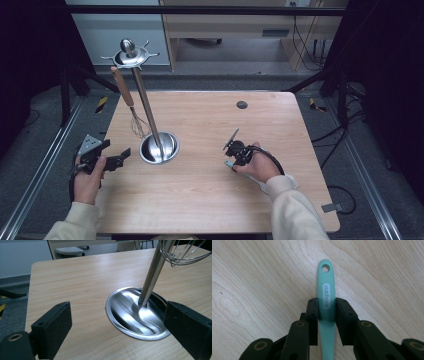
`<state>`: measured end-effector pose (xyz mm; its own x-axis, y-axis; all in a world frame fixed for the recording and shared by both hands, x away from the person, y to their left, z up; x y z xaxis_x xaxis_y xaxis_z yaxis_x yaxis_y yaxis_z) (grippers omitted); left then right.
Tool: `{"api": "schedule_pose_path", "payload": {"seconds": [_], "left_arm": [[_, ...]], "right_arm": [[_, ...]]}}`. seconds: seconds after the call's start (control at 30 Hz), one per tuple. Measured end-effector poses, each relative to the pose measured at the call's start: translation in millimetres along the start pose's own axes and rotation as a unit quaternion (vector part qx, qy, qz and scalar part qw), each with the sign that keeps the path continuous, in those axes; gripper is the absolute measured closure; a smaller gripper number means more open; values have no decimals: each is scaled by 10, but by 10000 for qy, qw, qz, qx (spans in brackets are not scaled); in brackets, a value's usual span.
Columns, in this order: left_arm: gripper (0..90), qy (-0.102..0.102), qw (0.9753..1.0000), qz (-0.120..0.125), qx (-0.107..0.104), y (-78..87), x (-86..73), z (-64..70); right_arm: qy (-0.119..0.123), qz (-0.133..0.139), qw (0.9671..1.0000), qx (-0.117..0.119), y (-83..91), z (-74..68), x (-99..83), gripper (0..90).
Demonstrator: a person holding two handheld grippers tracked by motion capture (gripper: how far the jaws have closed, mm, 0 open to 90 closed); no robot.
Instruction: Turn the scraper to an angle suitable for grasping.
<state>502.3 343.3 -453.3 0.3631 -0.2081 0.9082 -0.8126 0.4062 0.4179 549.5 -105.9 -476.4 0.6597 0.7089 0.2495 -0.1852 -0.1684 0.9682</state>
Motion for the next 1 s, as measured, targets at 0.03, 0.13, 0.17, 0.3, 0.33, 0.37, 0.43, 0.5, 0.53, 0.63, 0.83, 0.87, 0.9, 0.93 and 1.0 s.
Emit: {"api": "schedule_pose_path", "payload": {"seconds": [0.03, 0.13, 0.17, 0.3, 0.33, 0.37, 0.43, 0.5, 0.53, 0.63, 0.83, 0.87, 0.9, 0.93, 1.0], "left_arm": [[76, 1, 10000, -1, 0, 0, 0, 0], [77, 1, 10000, -3, 1, -1, 0, 0], [77, 0, 10000, -4, 1, -1, 0, -1], [77, -1, 10000, -4, 1, 0, 0, -1], [76, 1, 10000, -6, 0, -1, 0, -2], [76, -5, 10000, -13, 1, -1, 0, -3], [77, -8, 10000, -15, 1, -1, 0, -3], [77, -8, 10000, -17, -1, -2, 0, -1], [77, -4, 10000, -11, -2, -3, 0, 1], [77, -3, 10000, -5, 0, -4, 0, 3], [76, -8, 10000, -14, -6, -7, 0, 5], [77, -7, 10000, -14, -4, -7, 0, 5], [77, -5, 10000, -12, -3, -7, 0, 5], [76, -4, 10000, -12, -1, -7, 0, 5], [77, -5, 10000, -13, -2, -7, 0, 5]], "right_arm": [[-30, -4, 10000, 0, 1, -3, 0, 735], [13, 25, 10000, -22, 1, 4, -4, 739], [30, 35, 10000, -2, 0, 13, -5, 740], [16, 23, 10000, 5, 4, 10, -6, 743], [-7, 33, 10000, 12, 5, 7, -8, 743], [-14, 37, 10000, 16, 10, 5, -7, 743], [-50, 72, 10000, 1, 36, 3, -4, 744], [-88, 90, 9999, 35, 62, 3, -5, 745], [-100, 101, 9999, 32, 71, 4, -4, 745], [-173, 144, 9997, 45, 118, -3, -10, 745], [-144, 315, 9994, 63, 196, -9, -10, 745], [-201, 300, 9993, 62, 216, -22, -5, 745], [-201, 337, 9992, 60, 230, -29, -2, 746], [-206, 361, 9991, 57, 254, -40, 5, 745], [-170, 441, 9989, 58, 296, -49, 16, 745]]}}
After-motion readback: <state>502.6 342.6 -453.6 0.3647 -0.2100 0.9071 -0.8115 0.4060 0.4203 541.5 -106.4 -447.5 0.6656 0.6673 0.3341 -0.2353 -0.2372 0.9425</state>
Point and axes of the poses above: each handheld gripper's, and its own axes: y roughly backward along the jaws, x roughly out of its top, z roughly to its right, the point moved 1 cm from there along -y, roughly forward along the jaws, and after that the axes turned 4 degrees about -y, right-handed, at the moved point
